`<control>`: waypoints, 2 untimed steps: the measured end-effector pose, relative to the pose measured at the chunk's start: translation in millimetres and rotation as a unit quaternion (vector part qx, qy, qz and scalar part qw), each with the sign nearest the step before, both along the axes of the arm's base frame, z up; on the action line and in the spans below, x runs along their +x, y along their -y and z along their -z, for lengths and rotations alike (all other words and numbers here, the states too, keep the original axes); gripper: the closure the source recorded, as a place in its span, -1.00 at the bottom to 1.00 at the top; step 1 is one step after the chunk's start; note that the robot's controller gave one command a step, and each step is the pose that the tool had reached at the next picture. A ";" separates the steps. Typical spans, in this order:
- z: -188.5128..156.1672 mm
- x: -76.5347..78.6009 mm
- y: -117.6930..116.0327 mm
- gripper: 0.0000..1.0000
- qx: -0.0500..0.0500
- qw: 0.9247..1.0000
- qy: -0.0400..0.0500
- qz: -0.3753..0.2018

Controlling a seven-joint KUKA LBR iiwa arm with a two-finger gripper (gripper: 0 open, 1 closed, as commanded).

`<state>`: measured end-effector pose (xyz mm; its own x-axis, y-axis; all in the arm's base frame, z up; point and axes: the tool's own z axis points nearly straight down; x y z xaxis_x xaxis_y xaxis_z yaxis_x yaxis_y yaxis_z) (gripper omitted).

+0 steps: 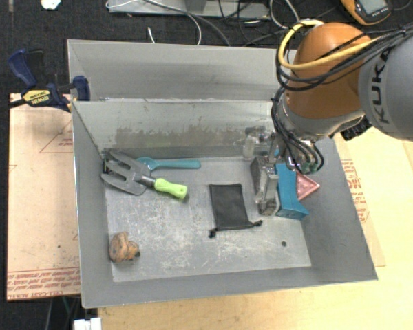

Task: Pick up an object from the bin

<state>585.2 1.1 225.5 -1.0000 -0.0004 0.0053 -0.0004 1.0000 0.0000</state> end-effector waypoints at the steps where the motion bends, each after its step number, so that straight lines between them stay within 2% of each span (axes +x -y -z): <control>1: -3.9 1.5 0.0 -1.00 0.000 1.000 0.003 0.000; 2: -1.9 2.6 -2.2 -1.00 -0.001 1.000 0.004 -0.014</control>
Offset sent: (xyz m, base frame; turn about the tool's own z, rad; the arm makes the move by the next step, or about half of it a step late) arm 0.0125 0.0414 -0.0345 -0.3817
